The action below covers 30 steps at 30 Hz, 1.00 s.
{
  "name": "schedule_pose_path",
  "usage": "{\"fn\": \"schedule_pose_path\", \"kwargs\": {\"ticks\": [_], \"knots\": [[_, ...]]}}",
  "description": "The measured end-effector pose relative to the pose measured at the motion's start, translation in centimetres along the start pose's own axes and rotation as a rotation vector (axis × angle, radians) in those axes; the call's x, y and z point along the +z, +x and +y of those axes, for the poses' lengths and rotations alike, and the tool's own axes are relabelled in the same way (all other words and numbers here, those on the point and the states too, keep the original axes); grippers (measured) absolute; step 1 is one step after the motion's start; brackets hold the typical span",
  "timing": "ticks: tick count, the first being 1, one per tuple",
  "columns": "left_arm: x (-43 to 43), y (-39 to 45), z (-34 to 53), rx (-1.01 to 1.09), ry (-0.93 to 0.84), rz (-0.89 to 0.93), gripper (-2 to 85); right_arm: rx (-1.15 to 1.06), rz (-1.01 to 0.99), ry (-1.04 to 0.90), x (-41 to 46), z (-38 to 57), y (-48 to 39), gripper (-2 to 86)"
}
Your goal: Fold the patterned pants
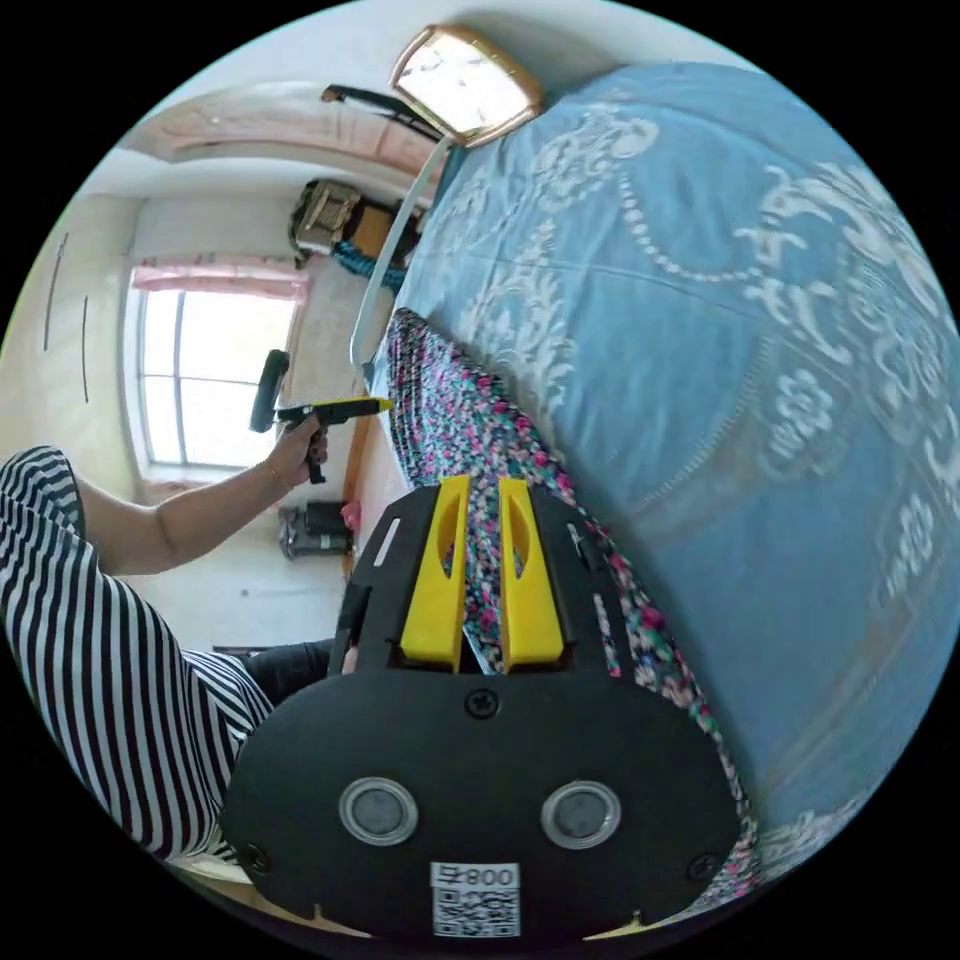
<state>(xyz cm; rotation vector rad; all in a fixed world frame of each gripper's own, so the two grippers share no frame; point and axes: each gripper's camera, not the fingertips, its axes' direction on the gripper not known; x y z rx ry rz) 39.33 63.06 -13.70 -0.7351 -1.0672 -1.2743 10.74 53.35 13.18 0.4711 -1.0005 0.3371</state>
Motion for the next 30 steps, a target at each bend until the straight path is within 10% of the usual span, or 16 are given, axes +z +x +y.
{"fn": "schedule_pose_path", "kwargs": {"ticks": [9,30], "knots": [[-4.3,-20.5,1.6,-0.395,0.245,0.137,5.0,-0.283,0.008,-0.274,15.5,-9.9,-7.4,7.5],[-9.2,-36.9,5.5,-0.435,0.287,0.26,0.7,-0.523,0.245,-0.487,33.4,-18.0,-10.4,0.3]]}}
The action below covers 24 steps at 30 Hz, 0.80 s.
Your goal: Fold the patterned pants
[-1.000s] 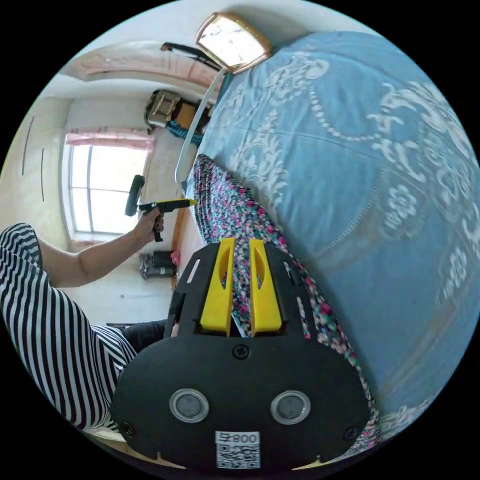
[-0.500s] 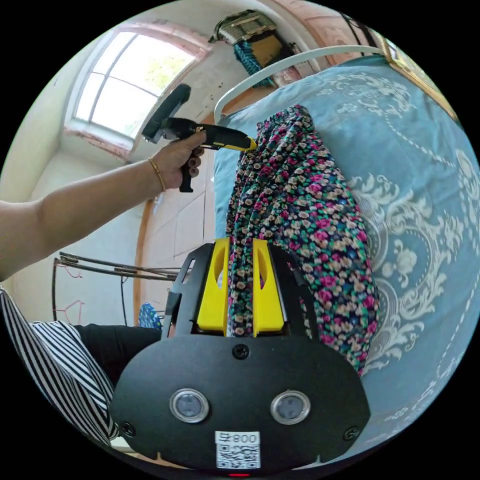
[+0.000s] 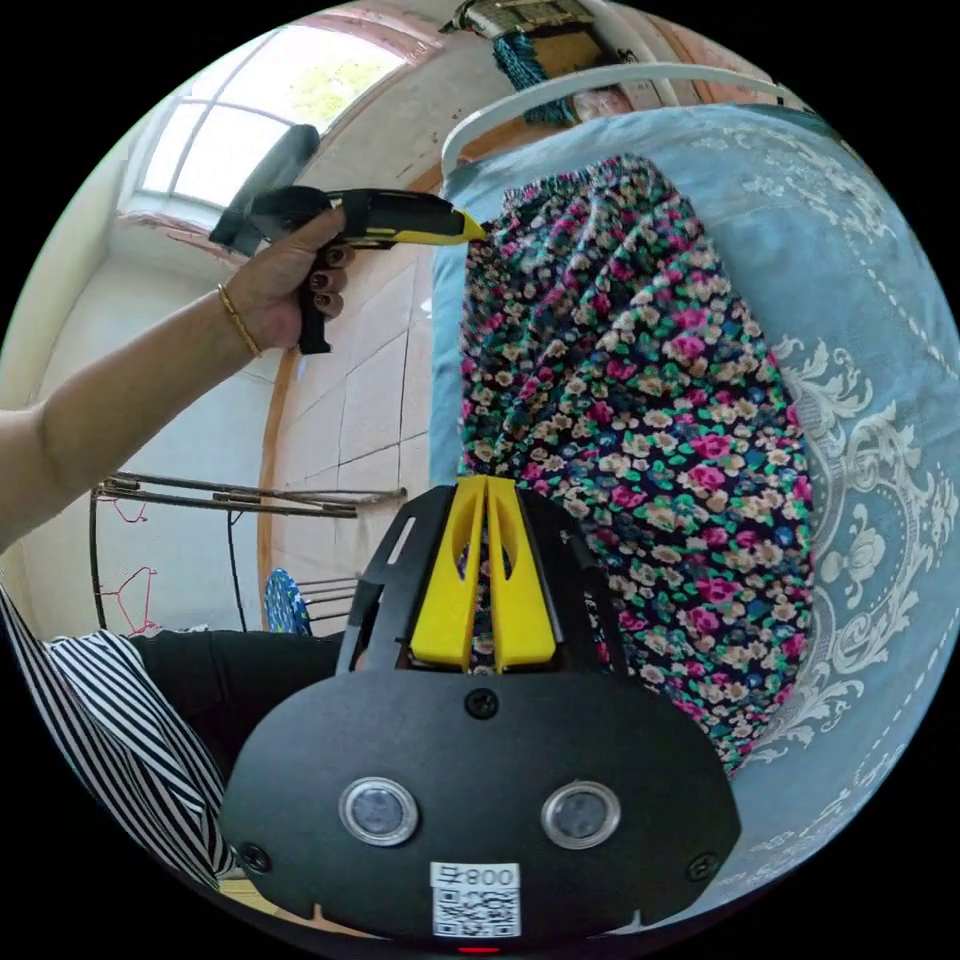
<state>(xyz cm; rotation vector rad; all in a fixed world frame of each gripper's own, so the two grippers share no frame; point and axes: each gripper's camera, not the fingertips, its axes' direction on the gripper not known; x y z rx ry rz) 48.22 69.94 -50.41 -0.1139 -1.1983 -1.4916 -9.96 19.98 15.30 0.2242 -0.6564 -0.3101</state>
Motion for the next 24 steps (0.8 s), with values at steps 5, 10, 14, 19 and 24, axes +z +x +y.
{"fn": "schedule_pose_path", "kwargs": {"ticks": [5,10,14,19,24], "knots": [[0.2,-0.4,-1.0,0.017,-0.029,-0.055,1.1,0.071,-0.067,0.057,0.1,-0.5,2.8,1.9],[-2.4,1.0,-0.8,0.046,0.044,-0.071,1.8,0.191,-0.084,0.243,-5.2,4.0,5.5,4.5],[-1.2,8.4,-0.9,0.383,-0.031,0.064,2.5,0.416,0.04,0.341,-9.0,10.2,10.8,4.5],[5.1,19.8,-0.8,0.85,-0.245,0.172,3.2,0.481,0.048,0.253,-7.5,11.3,15.6,5.6],[9.6,25.8,0.9,1.14,-0.413,-0.032,1.8,0.425,-0.059,0.276,-6.6,12.0,15.3,3.4]]}}
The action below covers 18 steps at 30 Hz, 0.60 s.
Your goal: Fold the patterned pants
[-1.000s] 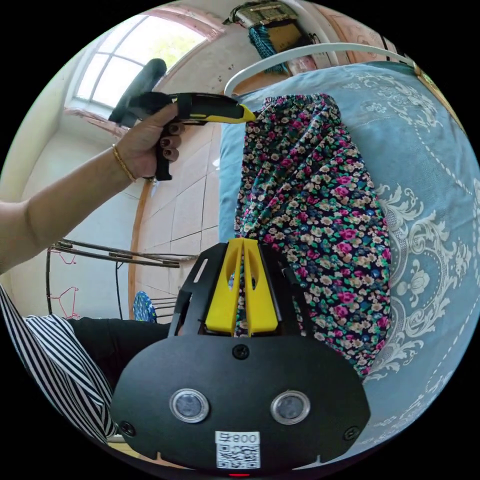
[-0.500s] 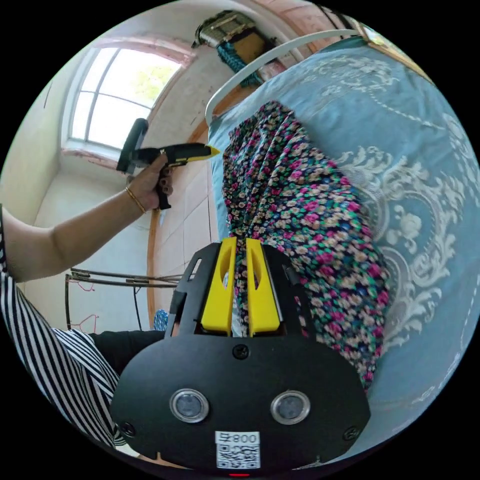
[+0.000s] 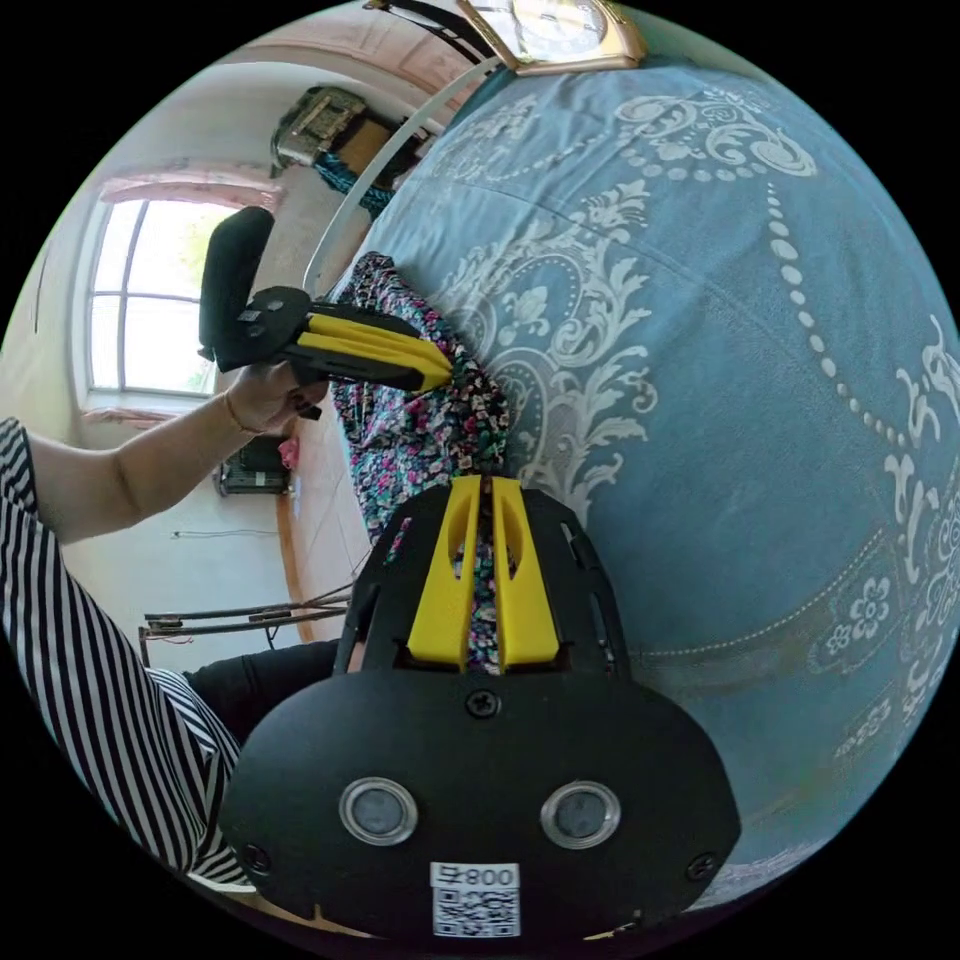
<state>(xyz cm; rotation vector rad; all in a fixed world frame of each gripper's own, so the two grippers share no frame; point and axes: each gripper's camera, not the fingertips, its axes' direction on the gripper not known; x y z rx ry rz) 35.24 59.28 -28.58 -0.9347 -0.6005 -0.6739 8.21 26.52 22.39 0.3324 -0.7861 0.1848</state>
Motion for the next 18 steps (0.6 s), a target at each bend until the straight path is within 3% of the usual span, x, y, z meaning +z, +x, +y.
{"fn": "schedule_pose_path", "kwargs": {"ticks": [10,14,18], "knots": [[-1.0,2.5,-0.1,-0.15,0.03,0.076,1.2,-0.046,-0.082,-0.038,2.2,1.5,-0.9,3.4],[-1.1,4.9,-3.2,-0.071,0.079,0.116,1.8,-0.034,-0.114,-0.035,2.7,1.6,-0.2,3.6],[1.3,7.4,-6.9,0.076,-0.042,0.035,1.8,-0.033,-0.142,-0.039,2.9,1.6,0.2,3.8]]}}
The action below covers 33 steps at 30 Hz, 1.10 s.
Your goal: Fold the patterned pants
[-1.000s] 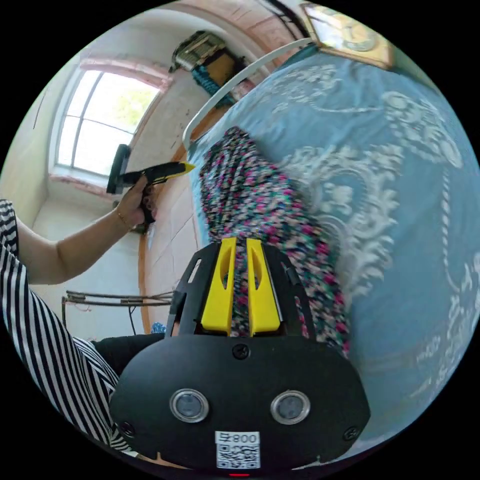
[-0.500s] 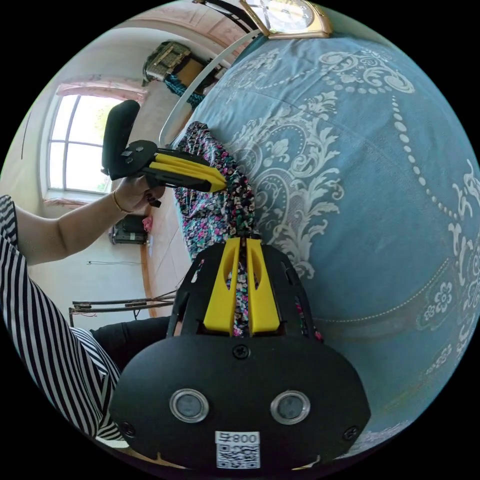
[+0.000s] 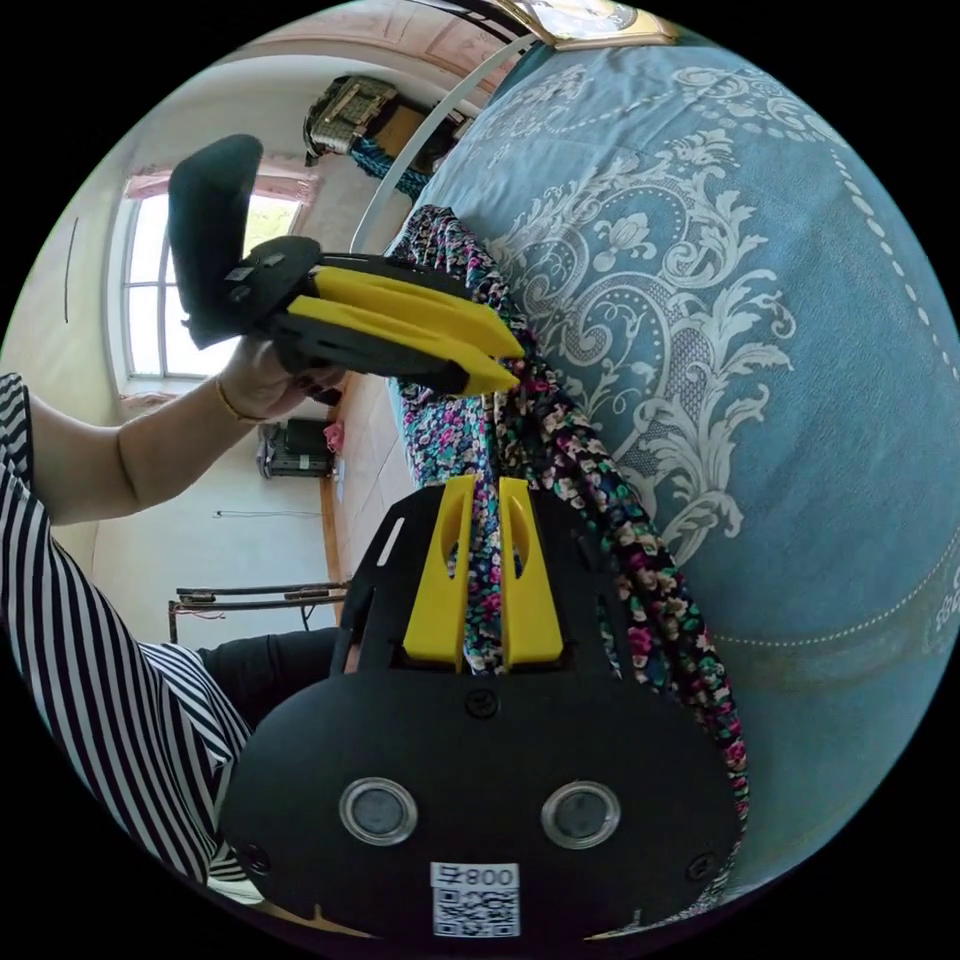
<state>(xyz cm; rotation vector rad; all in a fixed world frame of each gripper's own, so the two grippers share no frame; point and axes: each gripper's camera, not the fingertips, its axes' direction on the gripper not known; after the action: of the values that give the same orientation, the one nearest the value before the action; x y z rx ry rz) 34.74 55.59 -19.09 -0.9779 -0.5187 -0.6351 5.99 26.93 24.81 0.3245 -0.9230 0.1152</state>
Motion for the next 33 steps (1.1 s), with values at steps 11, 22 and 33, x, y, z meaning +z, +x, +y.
{"fn": "schedule_pose_path", "kwargs": {"ticks": [11,22,33], "knots": [[0.9,0.8,0.2,-0.157,-0.026,0.034,0.2,0.015,-0.09,0.08,-2.7,0.7,0.7,4.4],[0.7,1.2,-0.4,-0.212,0.05,0.061,0.1,-0.162,0.242,0.002,-0.6,-4.2,-0.5,6.2],[0.1,0.1,-0.1,-0.271,0.315,0.135,0.3,-0.194,0.252,0.101,-7.0,-6.5,2.3,1.4]]}}
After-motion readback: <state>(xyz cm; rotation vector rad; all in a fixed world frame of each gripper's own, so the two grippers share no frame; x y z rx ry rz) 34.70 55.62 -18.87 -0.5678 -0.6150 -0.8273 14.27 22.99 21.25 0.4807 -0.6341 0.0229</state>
